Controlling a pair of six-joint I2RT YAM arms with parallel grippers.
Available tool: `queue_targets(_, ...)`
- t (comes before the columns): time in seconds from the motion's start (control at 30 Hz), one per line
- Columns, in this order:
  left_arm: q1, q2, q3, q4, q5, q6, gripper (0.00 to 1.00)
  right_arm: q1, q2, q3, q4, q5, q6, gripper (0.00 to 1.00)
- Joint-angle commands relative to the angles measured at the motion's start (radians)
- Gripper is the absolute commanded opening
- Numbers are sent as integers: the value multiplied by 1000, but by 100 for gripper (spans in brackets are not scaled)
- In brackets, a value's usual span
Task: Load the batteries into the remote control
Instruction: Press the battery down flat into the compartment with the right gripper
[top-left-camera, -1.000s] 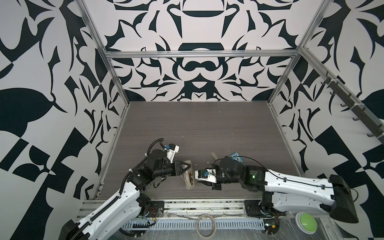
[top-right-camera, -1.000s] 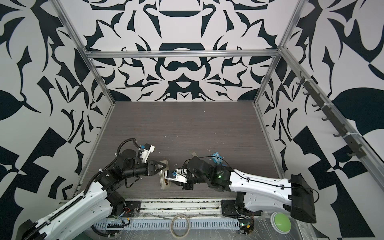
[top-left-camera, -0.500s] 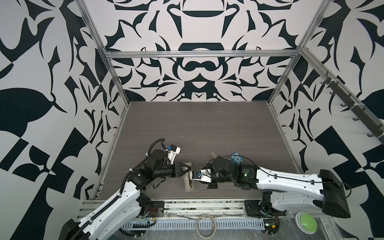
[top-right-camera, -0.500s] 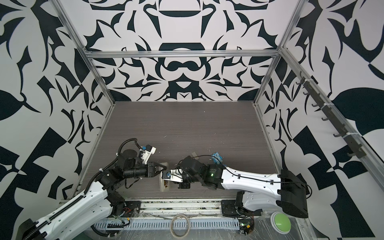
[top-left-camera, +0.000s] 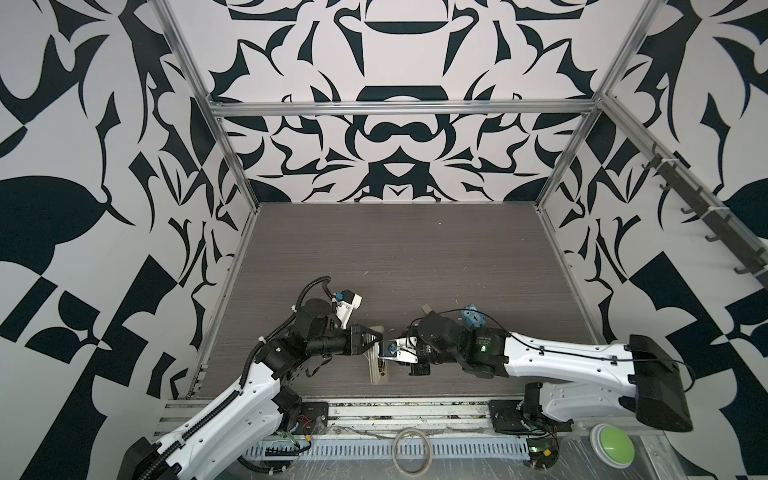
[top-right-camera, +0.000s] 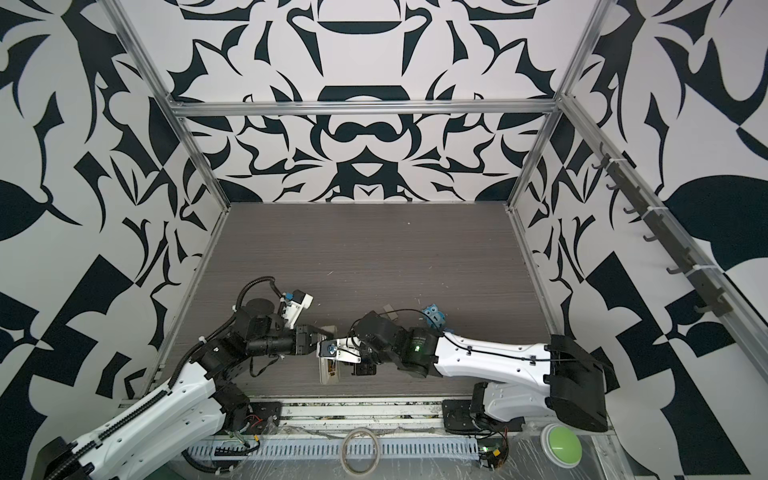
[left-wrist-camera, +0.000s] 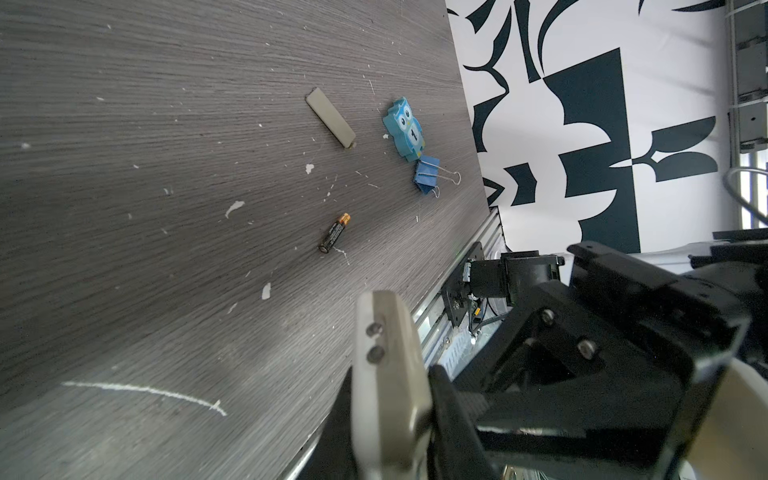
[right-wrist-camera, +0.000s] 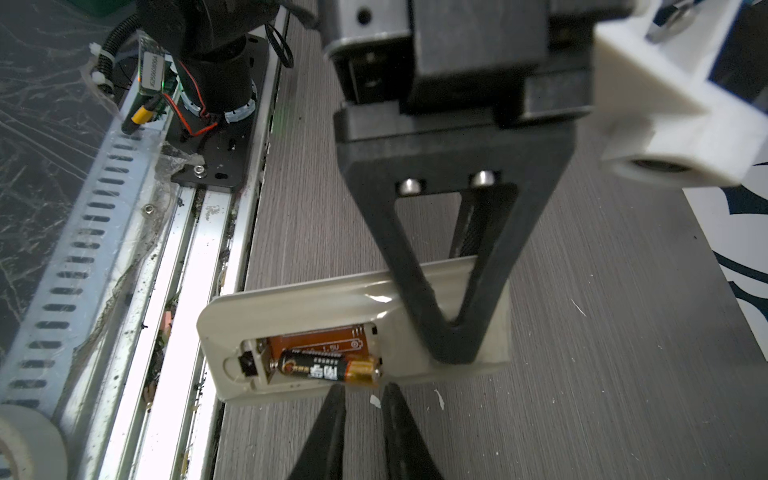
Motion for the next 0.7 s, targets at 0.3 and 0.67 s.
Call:
queue_targets(0.3,0,0,30,15,34,10,0,7,12,43,50,3,-8,21)
queue_targets(0.67,0,-2,29,15,34,12,0,8,32,52,31,-28,-21,21)
